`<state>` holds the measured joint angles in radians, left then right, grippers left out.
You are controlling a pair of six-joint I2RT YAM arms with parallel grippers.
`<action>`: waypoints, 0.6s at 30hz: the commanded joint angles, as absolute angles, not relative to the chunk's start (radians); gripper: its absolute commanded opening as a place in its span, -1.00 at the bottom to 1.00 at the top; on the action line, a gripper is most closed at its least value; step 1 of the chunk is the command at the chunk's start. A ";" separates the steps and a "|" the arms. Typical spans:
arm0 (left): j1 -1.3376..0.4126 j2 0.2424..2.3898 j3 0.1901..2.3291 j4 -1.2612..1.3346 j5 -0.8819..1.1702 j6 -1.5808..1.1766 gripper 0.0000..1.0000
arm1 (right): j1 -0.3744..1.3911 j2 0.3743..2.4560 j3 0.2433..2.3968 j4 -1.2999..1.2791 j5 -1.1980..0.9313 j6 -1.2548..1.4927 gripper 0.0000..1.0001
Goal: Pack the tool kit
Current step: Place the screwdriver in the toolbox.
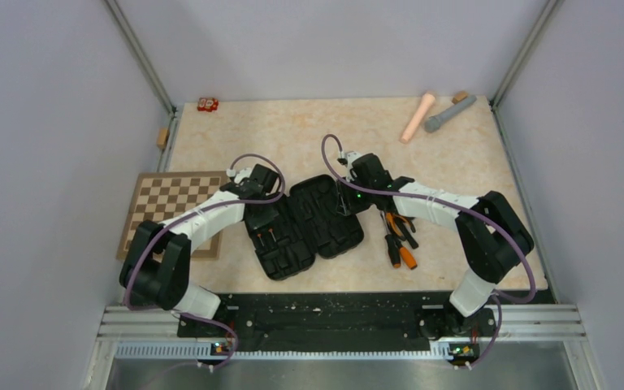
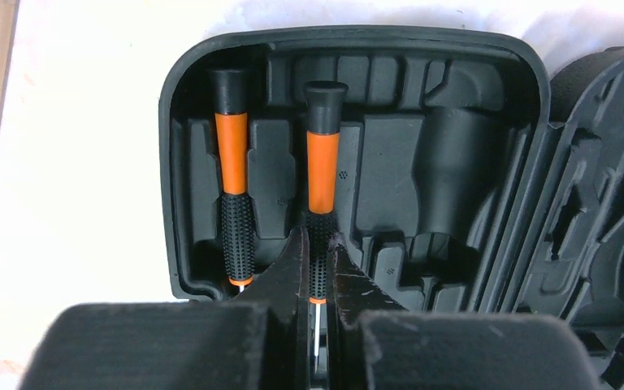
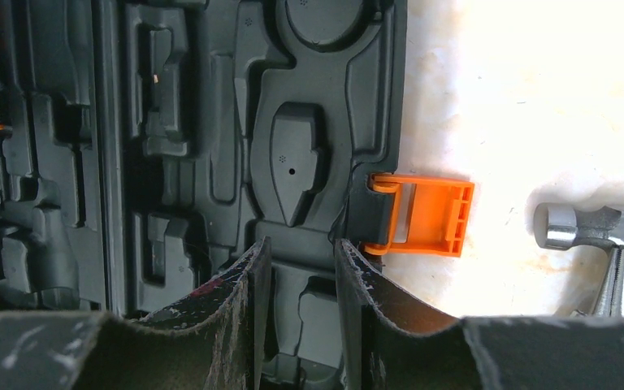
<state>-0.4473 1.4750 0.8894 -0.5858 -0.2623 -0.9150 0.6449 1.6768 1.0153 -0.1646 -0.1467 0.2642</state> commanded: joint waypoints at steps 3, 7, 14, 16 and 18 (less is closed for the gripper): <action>-0.445 1.479 0.880 -0.587 -0.295 -0.942 -0.88 | 0.636 1.674 1.030 -0.132 -0.161 0.267 -0.31; -0.445 1.463 0.870 -0.589 -0.302 -0.946 -0.86 | 0.634 1.674 1.029 -0.129 -0.165 0.267 -0.31; -0.448 1.463 0.864 -0.586 -0.285 -0.939 -0.81 | 0.634 1.677 1.027 -0.124 -0.169 0.271 -0.31; -0.449 1.458 0.860 -0.586 -0.293 -0.937 -0.81 | 0.634 1.675 1.025 -0.123 -0.169 0.271 -0.31; -0.449 1.455 0.861 -0.591 -0.308 -0.929 -0.80 | 0.633 1.674 1.023 -0.120 -0.170 0.273 -0.31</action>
<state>-0.4477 1.4803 0.8764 -0.5804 -0.2775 -0.9405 0.6445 1.6772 1.0153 -0.1604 -0.1596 0.2649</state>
